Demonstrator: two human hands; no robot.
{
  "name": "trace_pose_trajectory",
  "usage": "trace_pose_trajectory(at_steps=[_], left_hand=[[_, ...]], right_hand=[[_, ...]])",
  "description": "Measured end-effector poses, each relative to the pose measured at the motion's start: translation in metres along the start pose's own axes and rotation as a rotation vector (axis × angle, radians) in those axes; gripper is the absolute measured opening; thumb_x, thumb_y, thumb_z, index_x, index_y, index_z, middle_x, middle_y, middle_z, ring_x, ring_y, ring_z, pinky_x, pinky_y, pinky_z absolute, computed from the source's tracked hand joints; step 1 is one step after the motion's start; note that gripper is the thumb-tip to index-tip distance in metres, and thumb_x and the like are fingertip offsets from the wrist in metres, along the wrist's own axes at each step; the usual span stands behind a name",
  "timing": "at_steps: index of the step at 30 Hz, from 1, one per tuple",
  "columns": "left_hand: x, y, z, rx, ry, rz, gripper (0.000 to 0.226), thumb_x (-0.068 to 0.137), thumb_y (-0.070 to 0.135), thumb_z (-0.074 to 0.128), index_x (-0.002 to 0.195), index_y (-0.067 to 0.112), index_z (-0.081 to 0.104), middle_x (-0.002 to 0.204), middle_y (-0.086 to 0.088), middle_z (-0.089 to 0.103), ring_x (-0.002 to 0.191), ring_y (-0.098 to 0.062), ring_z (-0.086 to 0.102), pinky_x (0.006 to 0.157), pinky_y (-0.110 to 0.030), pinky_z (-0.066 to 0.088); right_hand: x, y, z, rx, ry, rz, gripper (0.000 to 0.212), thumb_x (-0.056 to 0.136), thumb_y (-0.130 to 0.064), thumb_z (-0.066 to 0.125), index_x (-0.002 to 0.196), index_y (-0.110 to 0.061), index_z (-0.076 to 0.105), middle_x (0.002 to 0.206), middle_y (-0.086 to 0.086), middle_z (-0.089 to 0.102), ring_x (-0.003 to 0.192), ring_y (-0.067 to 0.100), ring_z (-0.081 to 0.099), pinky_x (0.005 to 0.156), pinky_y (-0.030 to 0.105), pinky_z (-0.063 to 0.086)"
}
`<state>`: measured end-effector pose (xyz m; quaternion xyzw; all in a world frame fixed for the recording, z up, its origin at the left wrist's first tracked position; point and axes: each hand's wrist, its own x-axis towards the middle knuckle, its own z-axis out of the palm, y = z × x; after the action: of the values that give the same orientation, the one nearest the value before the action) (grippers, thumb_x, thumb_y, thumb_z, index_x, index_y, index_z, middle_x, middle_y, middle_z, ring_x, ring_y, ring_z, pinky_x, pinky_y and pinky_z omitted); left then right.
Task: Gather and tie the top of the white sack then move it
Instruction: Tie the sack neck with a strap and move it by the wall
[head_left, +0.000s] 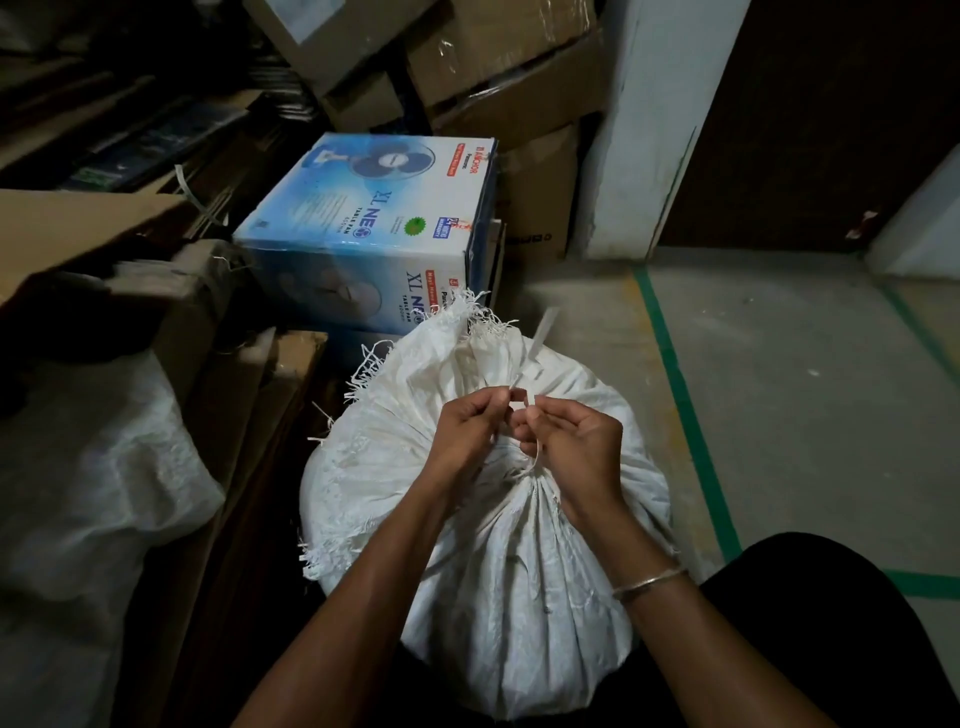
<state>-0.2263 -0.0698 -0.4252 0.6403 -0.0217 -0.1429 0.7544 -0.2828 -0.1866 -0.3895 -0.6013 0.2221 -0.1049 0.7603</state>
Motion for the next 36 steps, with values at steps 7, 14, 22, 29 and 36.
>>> trace_pose_trajectory(at_steps=[7,14,22,29,36], left_hand=[[0.004,-0.001,-0.003,-0.094,0.045,-0.047,0.017,0.101,0.01,0.063,0.098,0.008,0.08,0.091,-0.008,0.077,0.081,-0.016,0.07,0.077,-0.027,0.056],[0.006,-0.001,-0.009,-0.046,0.048,-0.085,0.025,0.106,0.018,0.056,0.096,0.009,0.076,0.065,-0.005,0.056,0.06,-0.011,0.051,0.063,-0.023,0.043],[0.004,-0.003,-0.006,0.088,0.065,-0.057,0.029,0.107,0.02,0.055,0.088,0.014,0.076,0.063,-0.004,0.051,0.048,-0.007,0.039,0.049,-0.021,0.032],[0.0,0.0,-0.004,0.14,0.056,-0.035,0.027,0.107,0.019,0.055,0.099,0.005,0.077,0.063,-0.005,0.05,0.05,-0.006,0.039,0.05,-0.018,0.032],[-0.001,0.002,-0.002,0.167,0.051,0.039,0.026,0.106,0.005,0.053,0.122,0.004,0.074,0.058,0.013,0.061,0.051,0.002,0.045,0.054,-0.01,0.038]], right_hand=[[-0.007,0.012,0.0,-0.721,0.075,-0.809,0.014,0.084,0.001,0.07,0.088,-0.008,0.08,0.076,0.004,0.075,0.068,0.02,0.07,0.066,0.034,0.055],[0.007,0.001,-0.01,-0.933,0.156,-0.831,0.008,0.081,-0.002,0.069,0.077,-0.004,0.075,0.065,0.011,0.066,0.06,0.028,0.062,0.057,0.04,0.052],[0.017,-0.013,-0.019,-1.102,0.067,-0.772,0.014,0.08,-0.011,0.06,0.075,-0.009,0.072,0.067,0.008,0.06,0.06,0.029,0.058,0.056,0.04,0.05],[0.014,-0.02,-0.017,-1.191,0.011,-0.747,0.011,0.081,-0.011,0.065,0.07,-0.01,0.068,0.068,0.008,0.057,0.06,0.031,0.058,0.055,0.036,0.048],[0.014,-0.022,-0.019,-1.205,-0.004,-0.743,0.011,0.081,-0.01,0.065,0.07,-0.011,0.067,0.07,0.007,0.056,0.06,0.03,0.057,0.056,0.036,0.047]])
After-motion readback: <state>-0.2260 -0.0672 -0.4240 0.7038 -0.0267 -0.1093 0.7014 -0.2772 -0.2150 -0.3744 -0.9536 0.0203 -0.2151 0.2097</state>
